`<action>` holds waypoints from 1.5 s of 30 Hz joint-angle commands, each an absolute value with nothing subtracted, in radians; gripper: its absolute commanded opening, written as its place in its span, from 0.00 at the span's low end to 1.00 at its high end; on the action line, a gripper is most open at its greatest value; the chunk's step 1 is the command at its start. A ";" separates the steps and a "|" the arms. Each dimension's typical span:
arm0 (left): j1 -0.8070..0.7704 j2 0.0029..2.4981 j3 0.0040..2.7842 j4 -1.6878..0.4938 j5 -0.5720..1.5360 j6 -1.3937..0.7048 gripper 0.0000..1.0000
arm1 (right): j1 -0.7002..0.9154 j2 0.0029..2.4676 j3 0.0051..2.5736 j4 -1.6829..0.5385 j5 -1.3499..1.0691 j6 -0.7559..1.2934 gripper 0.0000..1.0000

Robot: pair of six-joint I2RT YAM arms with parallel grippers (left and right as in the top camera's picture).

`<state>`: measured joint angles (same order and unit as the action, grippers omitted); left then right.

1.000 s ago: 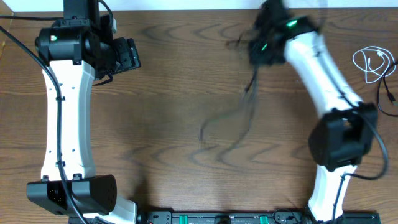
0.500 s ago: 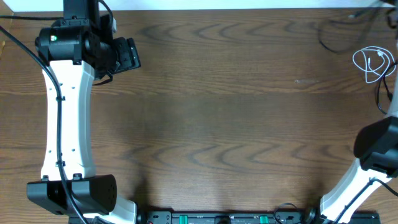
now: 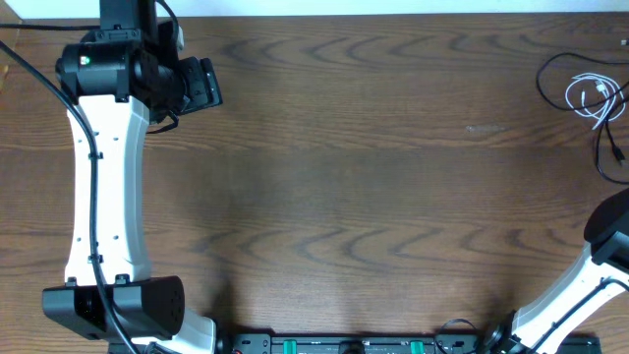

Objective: Untangle cables

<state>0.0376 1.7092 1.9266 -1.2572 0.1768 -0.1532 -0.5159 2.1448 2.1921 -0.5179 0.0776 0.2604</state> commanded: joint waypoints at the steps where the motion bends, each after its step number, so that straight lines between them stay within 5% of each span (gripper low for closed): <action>1: 0.040 1.711 1.935 -1.260 0.167 -0.152 0.77 | -0.509 2.167 2.196 -0.494 0.068 0.276 0.63; 3: 0.040 1.711 1.935 -1.260 0.167 -0.151 0.77 | -0.507 2.167 2.196 -0.523 0.068 0.276 0.99; 11: 0.040 1.711 1.935 -1.260 0.167 -0.151 0.77 | -0.487 2.083 2.197 -0.696 0.021 0.275 0.99; 20: 0.040 1.711 1.935 -1.277 0.167 -0.151 0.82 | -0.335 1.867 2.197 -1.039 -0.399 0.142 0.99; 23: 0.040 1.711 1.935 -1.279 0.167 -0.151 0.87 | -0.233 1.824 2.197 -1.157 -0.388 0.104 0.99; 24: 0.040 1.711 1.935 -1.279 0.167 -0.151 0.98 | -0.207 1.818 2.197 -1.182 -0.382 0.091 0.99; 32: 0.040 1.711 1.935 -1.279 0.167 -0.151 0.98 | 0.078 1.773 2.197 -1.344 -0.186 0.088 0.99; 45: 0.040 1.711 1.935 -1.279 0.167 -0.151 0.98 | 0.113 1.634 2.197 -1.481 -0.223 0.089 0.99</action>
